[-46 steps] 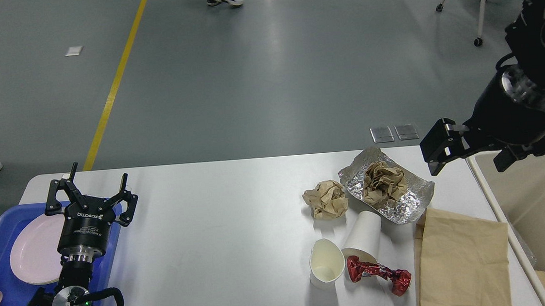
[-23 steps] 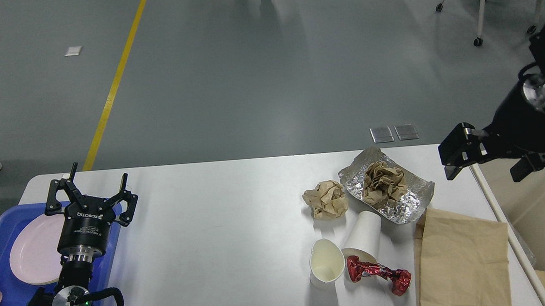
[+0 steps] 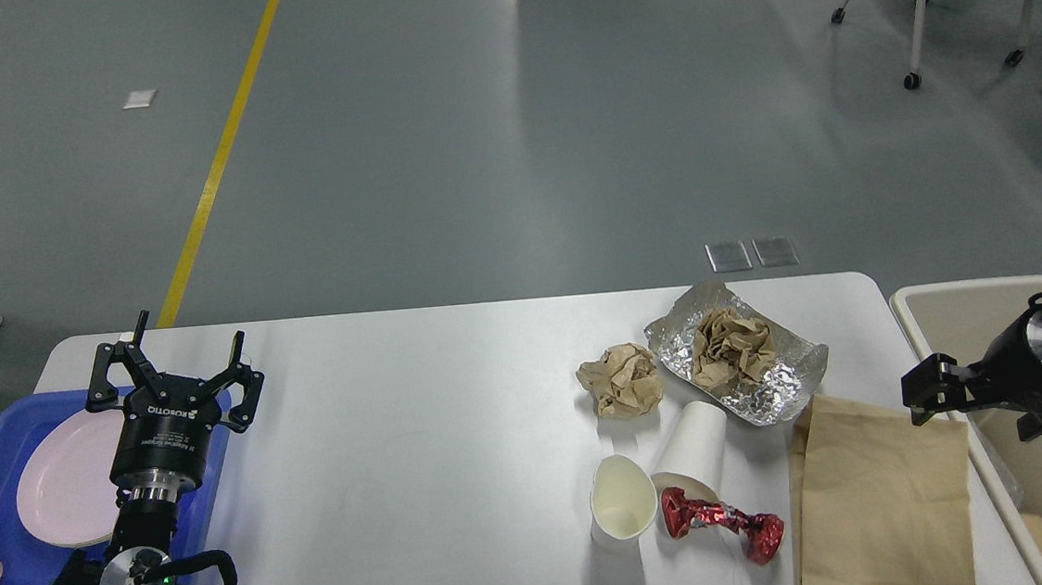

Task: Tidy desktop
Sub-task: 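Lower the right gripper onto the brown paper bag and grasp it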

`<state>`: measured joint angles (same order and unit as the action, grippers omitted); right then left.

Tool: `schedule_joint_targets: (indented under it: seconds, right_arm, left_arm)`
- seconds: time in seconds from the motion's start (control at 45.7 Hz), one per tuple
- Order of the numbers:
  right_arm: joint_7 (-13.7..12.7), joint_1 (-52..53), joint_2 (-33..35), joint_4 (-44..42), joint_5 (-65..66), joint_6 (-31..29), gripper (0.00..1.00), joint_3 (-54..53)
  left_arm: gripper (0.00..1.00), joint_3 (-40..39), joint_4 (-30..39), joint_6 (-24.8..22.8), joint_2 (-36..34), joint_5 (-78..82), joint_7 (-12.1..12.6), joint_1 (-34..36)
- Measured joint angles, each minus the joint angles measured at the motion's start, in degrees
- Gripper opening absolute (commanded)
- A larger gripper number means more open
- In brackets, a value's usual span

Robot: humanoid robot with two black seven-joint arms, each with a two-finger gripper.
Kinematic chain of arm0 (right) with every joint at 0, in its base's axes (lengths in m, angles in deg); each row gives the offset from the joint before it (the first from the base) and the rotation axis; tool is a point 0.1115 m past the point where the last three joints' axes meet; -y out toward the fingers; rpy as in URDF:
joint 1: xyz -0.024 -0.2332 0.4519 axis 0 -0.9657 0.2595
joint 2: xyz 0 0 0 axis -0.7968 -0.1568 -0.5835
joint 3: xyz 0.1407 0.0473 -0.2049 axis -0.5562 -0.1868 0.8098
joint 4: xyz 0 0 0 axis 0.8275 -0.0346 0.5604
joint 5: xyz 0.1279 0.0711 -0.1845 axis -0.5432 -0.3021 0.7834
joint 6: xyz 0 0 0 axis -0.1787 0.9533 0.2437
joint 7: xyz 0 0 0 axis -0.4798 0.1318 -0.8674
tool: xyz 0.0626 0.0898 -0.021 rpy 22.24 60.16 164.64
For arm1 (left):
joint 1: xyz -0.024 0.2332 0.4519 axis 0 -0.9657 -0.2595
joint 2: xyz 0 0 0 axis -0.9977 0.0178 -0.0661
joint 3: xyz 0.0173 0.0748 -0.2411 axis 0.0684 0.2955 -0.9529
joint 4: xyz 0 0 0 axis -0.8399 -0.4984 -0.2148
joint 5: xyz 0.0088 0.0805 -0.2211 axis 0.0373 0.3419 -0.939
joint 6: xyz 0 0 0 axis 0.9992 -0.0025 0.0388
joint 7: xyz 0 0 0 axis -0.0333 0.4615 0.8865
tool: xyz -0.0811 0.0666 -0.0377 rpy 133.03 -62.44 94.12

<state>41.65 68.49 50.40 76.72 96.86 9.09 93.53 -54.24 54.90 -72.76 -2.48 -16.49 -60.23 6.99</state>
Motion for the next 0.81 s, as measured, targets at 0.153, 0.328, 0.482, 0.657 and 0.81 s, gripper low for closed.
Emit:
schedule_joint_targets:
  seconds: [0.153,0.328,0.482,0.657,0.81]
  right_arm:
    - [5.4,-8.9,0.4,-6.1,0.0,1.1,0.99,-1.9]
    - [9.7,-16.9,-0.5,-12.2,0.0,1.7,0.99,-2.5]
    - [9.9,-24.0,-2.3,-17.3,-0.4,3.7,0.99,-3.4]
    - [9.9,-25.7,-2.8,-17.9,-0.6,4.9,0.99,-3.8]
    - [9.5,-27.3,-3.5,-17.8,-1.2,5.4,0.90,-4.6]
  left_arm:
    - [0.96,0.0,0.0,0.0,0.0,0.0,0.0,0.0]
    - [0.96,0.0,0.0,0.0,0.0,0.0,0.0,0.0]
    - [0.96,0.0,0.0,0.0,0.0,0.0,0.0,0.0]
    - [0.96,0.0,0.0,0.0,0.0,0.0,0.0,0.0]
    - [0.96,0.0,0.0,0.0,0.0,0.0,0.0,0.0]
